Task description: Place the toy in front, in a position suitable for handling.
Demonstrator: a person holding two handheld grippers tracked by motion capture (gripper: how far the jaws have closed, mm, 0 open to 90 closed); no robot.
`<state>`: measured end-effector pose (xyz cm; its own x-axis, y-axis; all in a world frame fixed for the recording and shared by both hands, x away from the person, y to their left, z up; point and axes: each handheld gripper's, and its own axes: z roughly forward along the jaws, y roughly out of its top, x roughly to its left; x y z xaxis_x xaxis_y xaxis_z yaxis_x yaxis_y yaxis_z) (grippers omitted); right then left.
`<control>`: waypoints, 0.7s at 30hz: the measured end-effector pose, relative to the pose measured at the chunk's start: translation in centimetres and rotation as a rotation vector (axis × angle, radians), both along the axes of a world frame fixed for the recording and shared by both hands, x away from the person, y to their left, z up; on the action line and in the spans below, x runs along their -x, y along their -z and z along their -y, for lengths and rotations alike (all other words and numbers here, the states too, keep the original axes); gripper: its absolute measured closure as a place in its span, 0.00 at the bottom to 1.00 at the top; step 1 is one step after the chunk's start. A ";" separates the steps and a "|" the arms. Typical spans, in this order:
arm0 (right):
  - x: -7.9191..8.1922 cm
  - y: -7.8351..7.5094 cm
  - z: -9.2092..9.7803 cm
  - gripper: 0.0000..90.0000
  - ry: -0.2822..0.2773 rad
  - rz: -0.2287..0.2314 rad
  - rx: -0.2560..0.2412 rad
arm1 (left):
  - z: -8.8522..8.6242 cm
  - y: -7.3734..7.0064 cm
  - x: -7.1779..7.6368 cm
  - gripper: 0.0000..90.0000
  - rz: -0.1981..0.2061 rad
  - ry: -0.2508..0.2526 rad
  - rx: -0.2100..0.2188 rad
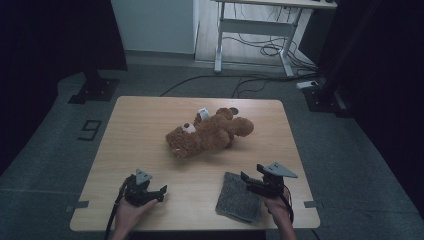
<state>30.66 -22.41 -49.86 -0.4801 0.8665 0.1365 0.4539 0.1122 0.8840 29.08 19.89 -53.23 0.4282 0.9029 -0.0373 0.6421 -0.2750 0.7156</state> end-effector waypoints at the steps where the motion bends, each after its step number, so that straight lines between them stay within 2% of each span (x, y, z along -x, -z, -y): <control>1: 0.0 0.0 0.0 0.29 -0.002 -0.001 0.000 | -0.1 -0.2 0.1 0.14 0.007 -0.003 0.004; 10: -0.4 0.6 0.3 0.29 -0.025 -0.020 0.003 | -0.2 -1.4 0.6 0.18 0.065 -0.017 0.000; 14: -0.6 0.7 0.6 0.29 -0.024 -0.028 -0.010 | -0.3 -2.1 1.0 0.20 0.105 -0.009 0.022; 21: -1.0 0.8 0.9 0.29 -0.010 -0.037 -0.012 | -0.3 -2.7 0.9 0.21 0.109 -0.005 0.029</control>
